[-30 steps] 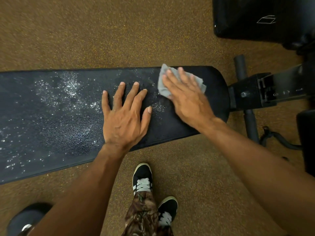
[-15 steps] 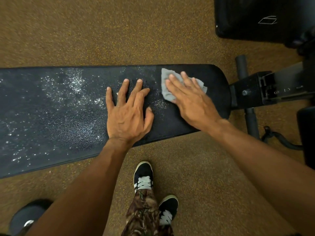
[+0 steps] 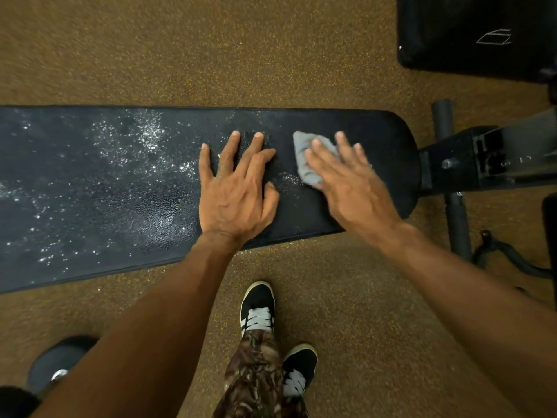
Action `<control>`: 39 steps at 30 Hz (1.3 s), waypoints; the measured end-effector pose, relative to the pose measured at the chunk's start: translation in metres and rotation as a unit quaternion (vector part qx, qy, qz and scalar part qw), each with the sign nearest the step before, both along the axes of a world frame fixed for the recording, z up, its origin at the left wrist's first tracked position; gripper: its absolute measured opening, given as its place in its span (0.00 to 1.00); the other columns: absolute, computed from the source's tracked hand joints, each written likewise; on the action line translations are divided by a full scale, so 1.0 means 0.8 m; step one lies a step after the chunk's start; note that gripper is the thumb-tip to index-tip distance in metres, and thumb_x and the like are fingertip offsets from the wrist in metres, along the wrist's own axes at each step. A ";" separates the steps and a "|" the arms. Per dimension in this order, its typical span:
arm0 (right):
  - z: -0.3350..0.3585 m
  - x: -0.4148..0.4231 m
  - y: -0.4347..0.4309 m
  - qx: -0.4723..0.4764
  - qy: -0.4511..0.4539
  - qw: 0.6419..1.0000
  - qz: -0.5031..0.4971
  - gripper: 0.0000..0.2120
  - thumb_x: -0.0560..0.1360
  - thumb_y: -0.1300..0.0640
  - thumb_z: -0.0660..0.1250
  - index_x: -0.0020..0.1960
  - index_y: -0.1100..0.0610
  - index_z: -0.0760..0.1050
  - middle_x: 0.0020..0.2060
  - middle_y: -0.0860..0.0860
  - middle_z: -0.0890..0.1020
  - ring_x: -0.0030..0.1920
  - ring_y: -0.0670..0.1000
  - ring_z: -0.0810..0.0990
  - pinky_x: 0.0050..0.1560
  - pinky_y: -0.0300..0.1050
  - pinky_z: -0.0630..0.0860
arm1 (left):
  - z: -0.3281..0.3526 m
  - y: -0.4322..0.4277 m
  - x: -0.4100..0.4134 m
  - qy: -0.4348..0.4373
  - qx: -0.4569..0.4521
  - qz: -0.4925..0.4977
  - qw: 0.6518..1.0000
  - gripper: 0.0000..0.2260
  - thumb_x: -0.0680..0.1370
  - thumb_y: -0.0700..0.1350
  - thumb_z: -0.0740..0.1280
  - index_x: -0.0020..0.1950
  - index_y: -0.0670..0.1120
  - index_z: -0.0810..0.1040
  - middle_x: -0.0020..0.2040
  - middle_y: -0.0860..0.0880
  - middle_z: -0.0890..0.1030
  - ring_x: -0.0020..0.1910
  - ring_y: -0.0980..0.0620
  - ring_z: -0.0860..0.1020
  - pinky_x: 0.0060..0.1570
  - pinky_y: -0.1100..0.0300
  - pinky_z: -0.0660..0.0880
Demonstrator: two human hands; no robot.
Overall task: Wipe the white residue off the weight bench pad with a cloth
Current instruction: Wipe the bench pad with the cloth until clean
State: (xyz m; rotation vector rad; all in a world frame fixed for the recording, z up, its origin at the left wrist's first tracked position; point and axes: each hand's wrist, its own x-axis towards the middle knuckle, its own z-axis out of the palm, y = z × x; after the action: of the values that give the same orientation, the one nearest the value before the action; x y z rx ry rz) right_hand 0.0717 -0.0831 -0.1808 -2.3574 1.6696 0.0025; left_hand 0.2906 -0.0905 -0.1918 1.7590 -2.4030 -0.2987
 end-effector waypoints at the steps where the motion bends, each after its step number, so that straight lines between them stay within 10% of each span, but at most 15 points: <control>1: 0.002 -0.004 -0.008 0.002 -0.008 0.999 -0.033 0.24 0.84 0.52 0.50 0.78 0.58 0.63 0.78 0.54 0.65 0.79 0.64 0.55 0.78 0.62 0.52 | 0.001 0.000 0.000 0.000 0.004 -0.001 1.000 0.24 0.77 0.53 0.58 0.73 0.50 0.70 0.79 0.50 0.66 0.80 0.42 0.60 0.75 0.31 0.51; 5: 0.002 0.038 -0.033 0.010 -0.046 0.991 -0.129 0.24 0.85 0.53 0.50 0.79 0.60 0.59 0.79 0.55 0.61 0.80 0.62 0.50 0.79 0.62 0.48 | 0.002 -0.001 0.000 -0.002 0.007 -0.002 1.000 0.24 0.78 0.53 0.57 0.74 0.50 0.69 0.79 0.50 0.66 0.80 0.42 0.59 0.75 0.31 0.51; 12: -0.002 0.005 0.029 0.006 0.027 0.998 0.052 0.25 0.83 0.53 0.50 0.79 0.58 0.62 0.78 0.54 0.64 0.79 0.61 0.57 0.78 0.61 0.53 | 0.004 -0.001 0.001 0.006 0.014 0.001 1.000 0.25 0.76 0.49 0.56 0.74 0.49 0.66 0.79 0.51 0.67 0.80 0.43 0.60 0.76 0.32 0.51; 18: 0.007 0.026 -0.009 0.023 -0.071 0.985 -0.157 0.23 0.85 0.54 0.52 0.79 0.59 0.59 0.79 0.55 0.61 0.80 0.60 0.53 0.79 0.58 0.49 | 0.003 -0.001 0.001 -0.003 0.022 0.002 1.000 0.25 0.77 0.48 0.56 0.75 0.49 0.64 0.79 0.51 0.66 0.80 0.43 0.59 0.76 0.32 0.51; 27: -0.002 -0.001 0.061 0.013 0.038 0.998 0.041 0.26 0.83 0.50 0.47 0.79 0.56 0.59 0.78 0.52 0.62 0.80 0.60 0.56 0.78 0.62 0.54 | 0.004 -0.002 0.000 0.001 0.027 0.003 1.000 0.24 0.77 0.48 0.54 0.74 0.50 0.65 0.79 0.52 0.66 0.80 0.43 0.59 0.76 0.32 0.50; 33: 0.003 0.041 0.041 0.024 -0.098 0.983 -0.152 0.25 0.85 0.51 0.50 0.79 0.59 0.58 0.79 0.54 0.60 0.80 0.60 0.50 0.79 0.59 0.46 | 0.005 -0.001 -0.001 0.001 0.021 0.010 1.000 0.23 0.78 0.48 0.52 0.74 0.51 0.66 0.78 0.53 0.67 0.80 0.44 0.60 0.75 0.33 0.52; 39: -0.016 0.033 0.091 -0.012 -0.024 0.998 0.048 0.25 0.82 0.54 0.53 0.79 0.57 0.59 0.79 0.53 0.62 0.80 0.61 0.54 0.79 0.62 0.49 | 0.004 -0.001 -0.002 0.008 0.025 0.013 1.000 0.23 0.78 0.47 0.52 0.74 0.51 0.65 0.78 0.53 0.67 0.80 0.44 0.60 0.76 0.33 0.51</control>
State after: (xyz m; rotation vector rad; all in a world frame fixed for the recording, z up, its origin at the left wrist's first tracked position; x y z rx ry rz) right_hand 0.0977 -0.0105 -0.1939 -2.4329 1.5418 -0.0556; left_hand 0.2893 -0.0916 -0.1882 1.7998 -2.3801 -0.3704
